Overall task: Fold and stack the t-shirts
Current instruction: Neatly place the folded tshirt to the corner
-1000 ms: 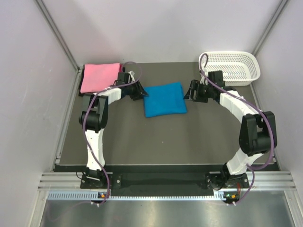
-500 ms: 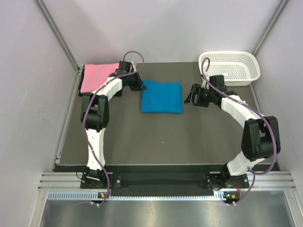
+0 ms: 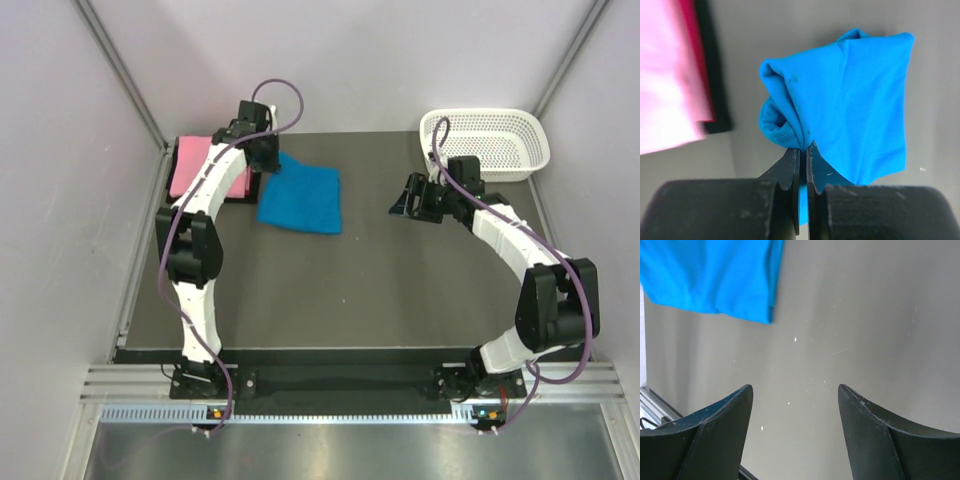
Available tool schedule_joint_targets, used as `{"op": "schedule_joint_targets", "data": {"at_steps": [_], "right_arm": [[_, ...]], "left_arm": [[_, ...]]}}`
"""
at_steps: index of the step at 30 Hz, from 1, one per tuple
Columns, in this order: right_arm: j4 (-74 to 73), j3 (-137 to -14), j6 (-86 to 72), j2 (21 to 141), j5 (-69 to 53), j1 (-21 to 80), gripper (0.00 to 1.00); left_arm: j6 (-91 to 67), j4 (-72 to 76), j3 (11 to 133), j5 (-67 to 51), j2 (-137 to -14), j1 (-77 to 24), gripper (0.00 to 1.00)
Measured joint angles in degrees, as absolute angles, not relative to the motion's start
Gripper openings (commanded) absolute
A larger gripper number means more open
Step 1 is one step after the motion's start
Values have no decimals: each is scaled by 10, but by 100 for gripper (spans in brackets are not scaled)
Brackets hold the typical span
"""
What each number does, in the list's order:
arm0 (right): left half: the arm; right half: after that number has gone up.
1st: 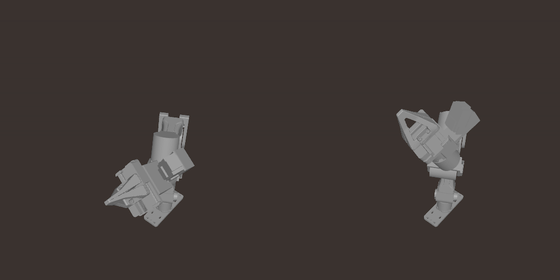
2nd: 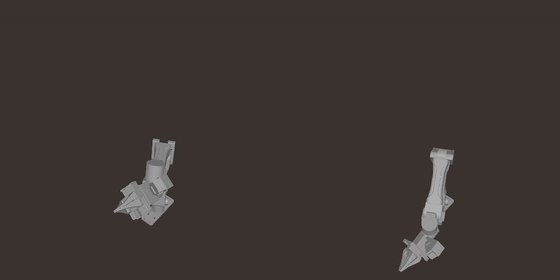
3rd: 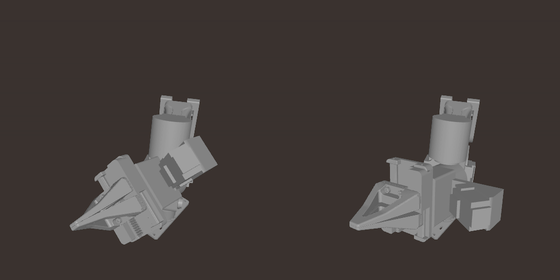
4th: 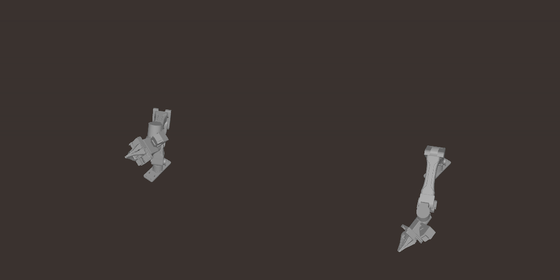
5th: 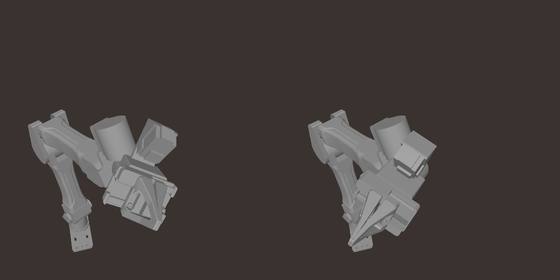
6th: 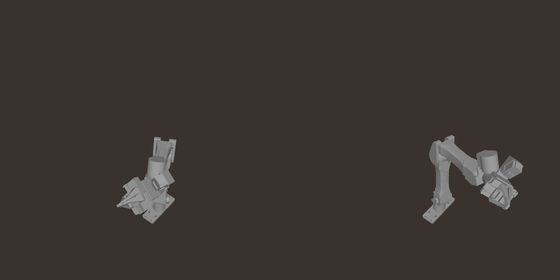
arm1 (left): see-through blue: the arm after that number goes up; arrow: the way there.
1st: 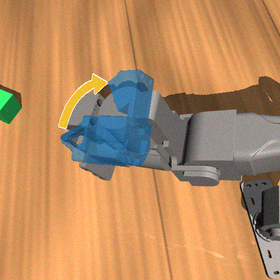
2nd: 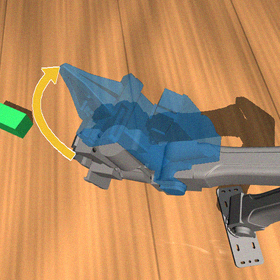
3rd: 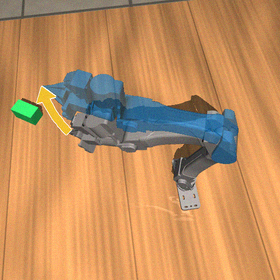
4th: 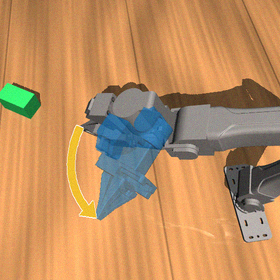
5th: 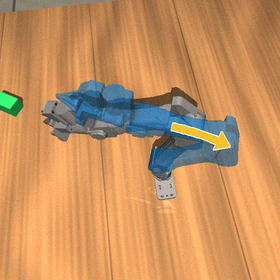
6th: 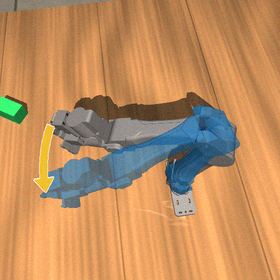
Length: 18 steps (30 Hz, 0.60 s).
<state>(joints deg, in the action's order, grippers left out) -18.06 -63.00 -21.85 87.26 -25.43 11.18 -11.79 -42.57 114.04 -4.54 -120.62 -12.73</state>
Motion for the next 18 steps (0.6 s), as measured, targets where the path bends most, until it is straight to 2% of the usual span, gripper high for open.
{"op": "schedule_joint_targets", "data": {"at_steps": [6, 18], "right_arm": [[-181, -630, -221, 865, -256, 112, 69], [-187, -637, -221, 865, -256, 112, 69]], "left_arm": [[-37, -438, 1182, 49, -1167, -122, 0], [64, -421, 1269, 152, -1168, -76, 0]]}}
